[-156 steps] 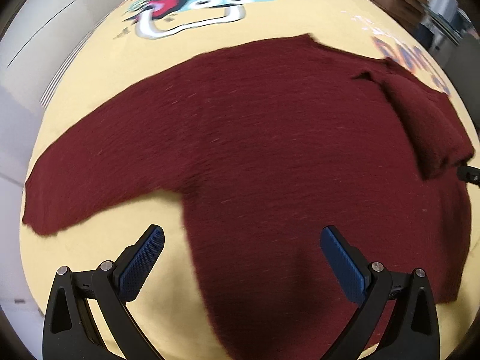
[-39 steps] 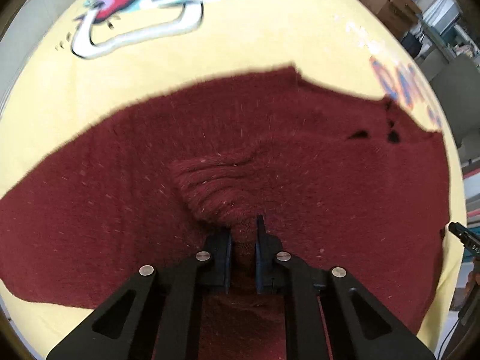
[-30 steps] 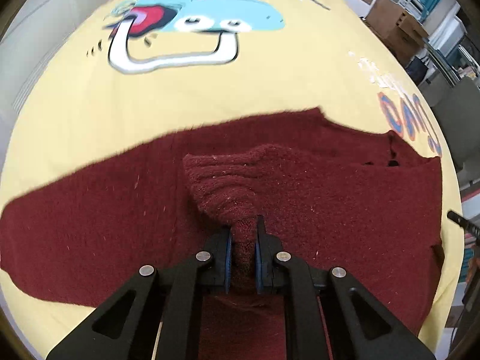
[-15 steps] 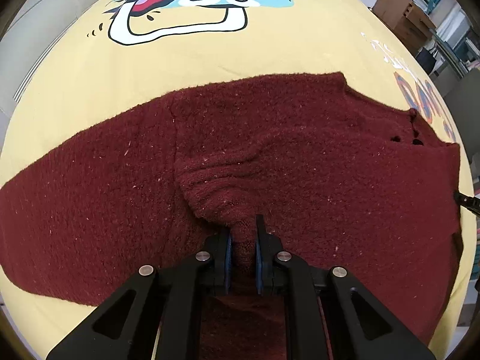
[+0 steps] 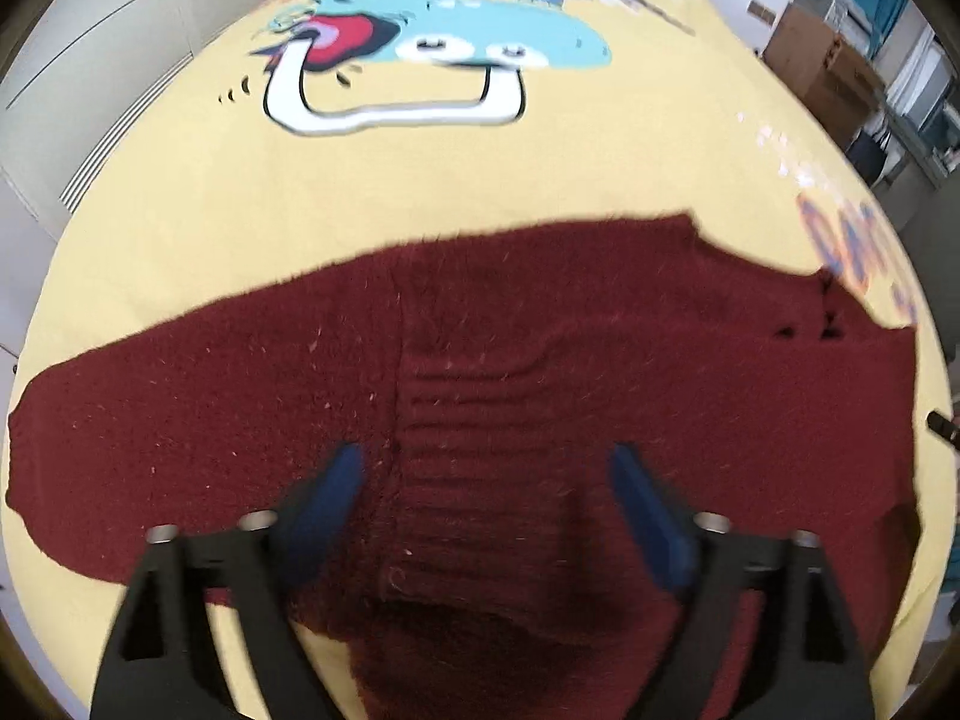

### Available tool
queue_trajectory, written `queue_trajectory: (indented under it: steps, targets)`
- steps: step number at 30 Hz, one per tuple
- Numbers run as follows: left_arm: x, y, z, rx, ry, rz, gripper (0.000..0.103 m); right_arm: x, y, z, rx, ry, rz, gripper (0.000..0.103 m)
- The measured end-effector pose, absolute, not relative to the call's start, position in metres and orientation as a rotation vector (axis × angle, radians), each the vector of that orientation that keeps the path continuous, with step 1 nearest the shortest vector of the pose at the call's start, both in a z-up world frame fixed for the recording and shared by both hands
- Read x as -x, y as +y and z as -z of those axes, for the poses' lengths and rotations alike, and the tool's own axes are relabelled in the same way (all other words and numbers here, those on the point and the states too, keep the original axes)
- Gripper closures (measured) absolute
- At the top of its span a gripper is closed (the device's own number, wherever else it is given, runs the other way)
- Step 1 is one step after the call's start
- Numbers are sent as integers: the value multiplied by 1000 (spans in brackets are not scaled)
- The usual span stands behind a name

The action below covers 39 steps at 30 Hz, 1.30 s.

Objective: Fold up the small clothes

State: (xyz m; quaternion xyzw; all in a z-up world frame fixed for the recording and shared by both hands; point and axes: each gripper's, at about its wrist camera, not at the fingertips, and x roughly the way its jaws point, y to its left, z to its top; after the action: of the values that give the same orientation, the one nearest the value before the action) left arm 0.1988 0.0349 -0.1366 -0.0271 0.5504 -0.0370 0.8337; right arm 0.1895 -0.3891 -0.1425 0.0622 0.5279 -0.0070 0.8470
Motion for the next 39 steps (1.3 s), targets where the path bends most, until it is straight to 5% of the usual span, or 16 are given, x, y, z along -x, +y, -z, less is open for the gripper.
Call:
queue_trajectory:
  steps: [1, 7, 8, 18, 39]
  targets:
    - [-196, 29, 131, 48, 1151, 90, 1, -190, -381, 141, -118, 1101, 3, 24]
    - [-187, -15, 121, -10, 1075, 176, 1, -179, -311, 143, -15, 1026, -86, 10]
    - [-183, -24, 125, -17, 1065, 187, 1, -177, -296, 150, 8, 1025, -109, 0]
    - [-177, -46, 194, -106, 1140, 188, 1, -165, -268, 216, 103, 1076, -108, 1]
    - [-172, -14, 206, -119, 1101, 124, 1, -157, -319, 227, 38, 1060, -17, 0]
